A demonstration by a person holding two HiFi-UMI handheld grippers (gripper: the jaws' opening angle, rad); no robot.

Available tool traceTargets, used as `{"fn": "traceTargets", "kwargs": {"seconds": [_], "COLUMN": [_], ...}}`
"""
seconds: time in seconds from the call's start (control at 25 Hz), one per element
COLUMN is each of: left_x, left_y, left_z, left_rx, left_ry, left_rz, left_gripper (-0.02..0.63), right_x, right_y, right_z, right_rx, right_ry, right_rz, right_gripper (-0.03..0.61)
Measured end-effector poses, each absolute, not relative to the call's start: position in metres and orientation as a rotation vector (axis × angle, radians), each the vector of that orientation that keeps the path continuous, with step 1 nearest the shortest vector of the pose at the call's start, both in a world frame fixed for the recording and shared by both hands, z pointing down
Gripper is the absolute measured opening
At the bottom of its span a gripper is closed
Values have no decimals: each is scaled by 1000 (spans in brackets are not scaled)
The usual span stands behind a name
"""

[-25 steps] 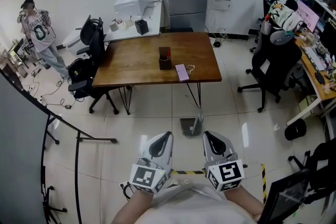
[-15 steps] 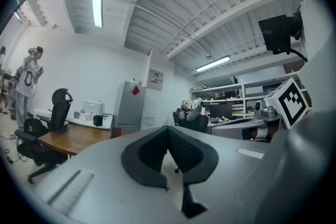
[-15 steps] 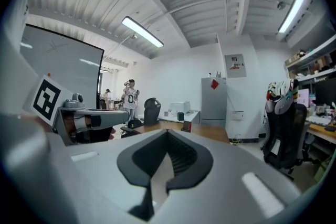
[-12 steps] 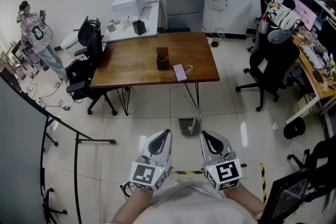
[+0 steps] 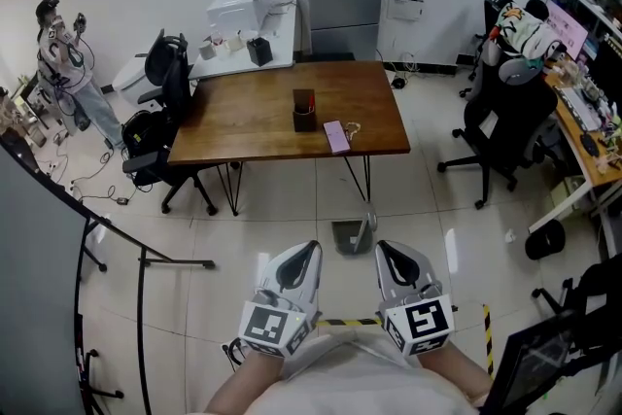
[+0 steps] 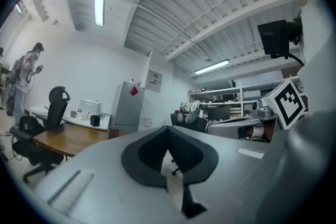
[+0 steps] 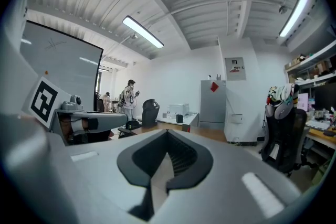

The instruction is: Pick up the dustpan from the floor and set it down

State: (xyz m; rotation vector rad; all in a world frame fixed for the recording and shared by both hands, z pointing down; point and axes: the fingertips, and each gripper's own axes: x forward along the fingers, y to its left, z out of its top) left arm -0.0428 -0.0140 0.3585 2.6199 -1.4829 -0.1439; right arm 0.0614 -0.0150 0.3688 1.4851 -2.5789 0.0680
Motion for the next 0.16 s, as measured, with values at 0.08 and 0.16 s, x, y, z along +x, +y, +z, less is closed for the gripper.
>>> {"fn": "traceTargets", "kwargs": {"seconds": [0.08, 0.16], "left_x": [-43, -44], "left_y": [-17, -19], "left_z": [356, 356], "left_rx": [2633, 2640], "left_ry": [-1484, -1481], "left_rz": [-127, -117], "left_gripper": [15, 15], "right_x": [59, 55], "right_y": [-18, -21], "right_z": [369, 369], "right_rx": [1487, 1487], "right_ry": [-2574, -2572], "right_rz": [72, 74], "right_gripper": [2, 2]}}
